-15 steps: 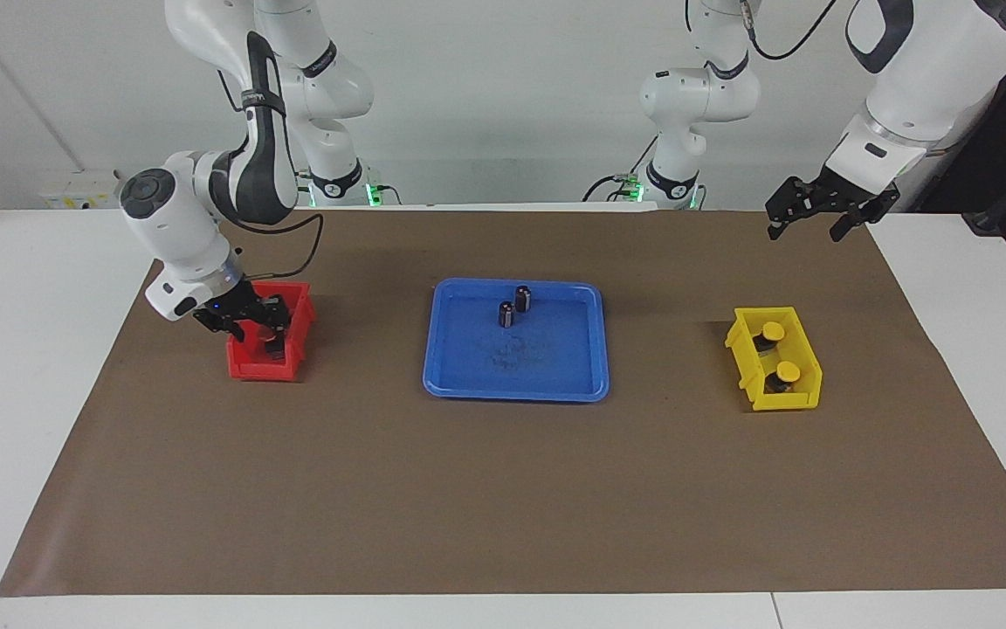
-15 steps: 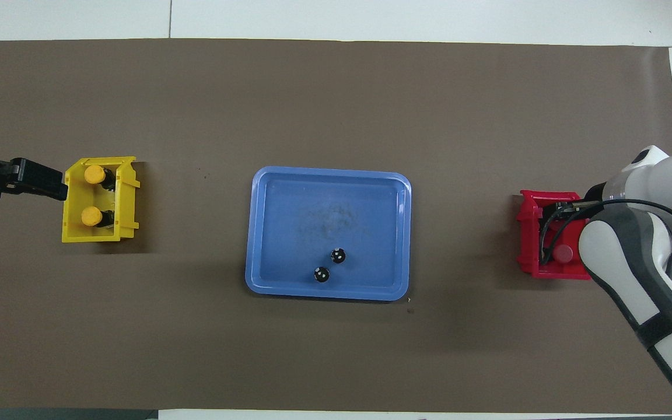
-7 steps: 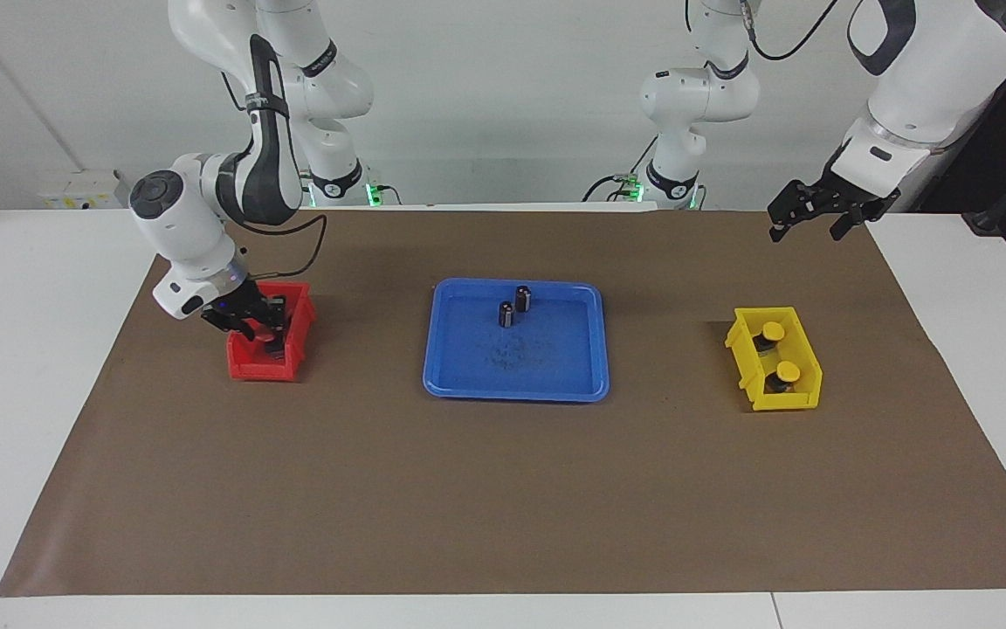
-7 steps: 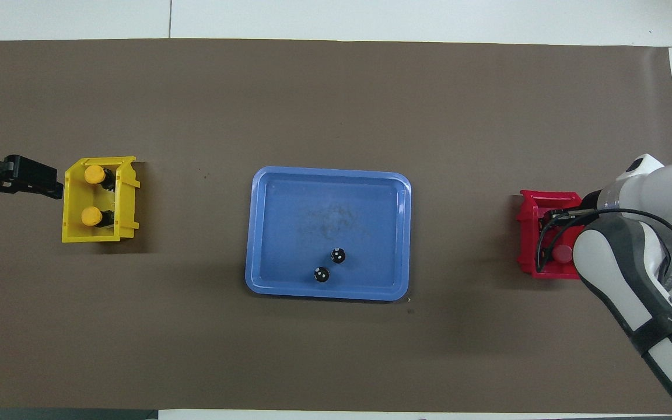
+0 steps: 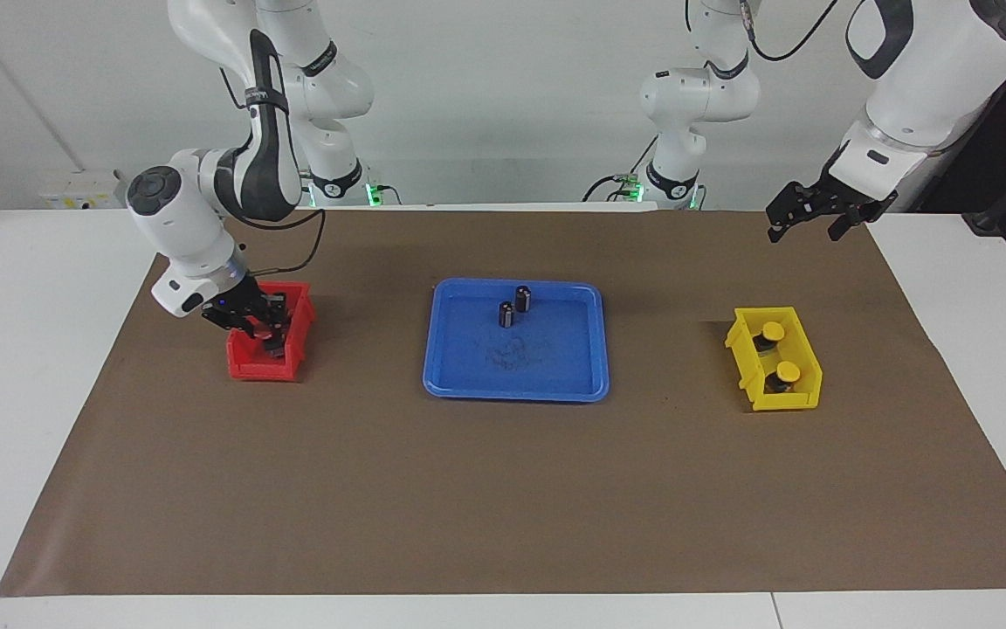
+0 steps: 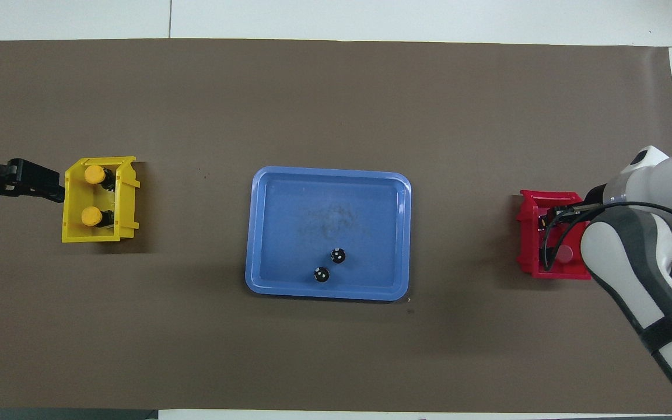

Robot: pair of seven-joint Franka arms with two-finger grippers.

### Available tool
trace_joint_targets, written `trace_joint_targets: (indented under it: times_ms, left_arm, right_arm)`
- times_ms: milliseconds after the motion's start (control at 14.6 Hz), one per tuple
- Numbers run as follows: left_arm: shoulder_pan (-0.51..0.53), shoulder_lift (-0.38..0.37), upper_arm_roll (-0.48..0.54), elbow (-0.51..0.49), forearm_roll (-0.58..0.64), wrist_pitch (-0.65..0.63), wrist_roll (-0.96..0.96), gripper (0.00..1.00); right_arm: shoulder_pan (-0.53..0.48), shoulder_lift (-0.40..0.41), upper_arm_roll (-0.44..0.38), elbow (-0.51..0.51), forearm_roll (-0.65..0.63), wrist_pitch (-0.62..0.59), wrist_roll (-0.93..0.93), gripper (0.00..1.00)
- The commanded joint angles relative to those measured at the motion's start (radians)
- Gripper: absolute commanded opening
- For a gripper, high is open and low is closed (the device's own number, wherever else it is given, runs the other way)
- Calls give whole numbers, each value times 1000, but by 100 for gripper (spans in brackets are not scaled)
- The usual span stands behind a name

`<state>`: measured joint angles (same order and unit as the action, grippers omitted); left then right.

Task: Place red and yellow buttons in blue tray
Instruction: 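Grasp a red button in the red holder with the right gripper, then place the red button in the tray while the left gripper reaches yellow holder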

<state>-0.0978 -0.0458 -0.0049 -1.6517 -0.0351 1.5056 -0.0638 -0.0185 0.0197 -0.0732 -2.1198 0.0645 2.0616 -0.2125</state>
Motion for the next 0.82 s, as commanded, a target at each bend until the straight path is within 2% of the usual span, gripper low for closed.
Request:
trace_joint_targets:
  times_ms: [0, 137, 273, 341, 478, 683, 751]
  left_arm:
    - [7, -48, 3, -80, -5, 71, 1, 100]
    - [50, -46, 3, -167, 12, 227, 38, 100]
    - [87, -8, 3, -244, 15, 390, 62, 97]
    - [99, 19, 3, -252, 15, 433, 62, 92]
    - [92, 99, 3, -250, 35, 508, 62, 80]
    - [93, 167, 3, -252, 43, 580, 64, 69]
    - [90, 178, 3, -263, 43, 609, 62, 68]
  right_arm:
    - [35, 110, 4, 335, 0, -272, -2, 12]
    - [139, 170, 4, 492, -2, -372, 162, 12]
    - [266, 201, 4, 552, 1, -367, 343, 12]
    - [322, 209, 6, 554, 9, -338, 458, 13]
    - [489, 238, 9, 538, 3, -205, 711, 13]
    - [630, 354, 7, 561, -21, -111, 893, 13]
    - [652, 367, 9, 549, -43, -69, 907, 13]
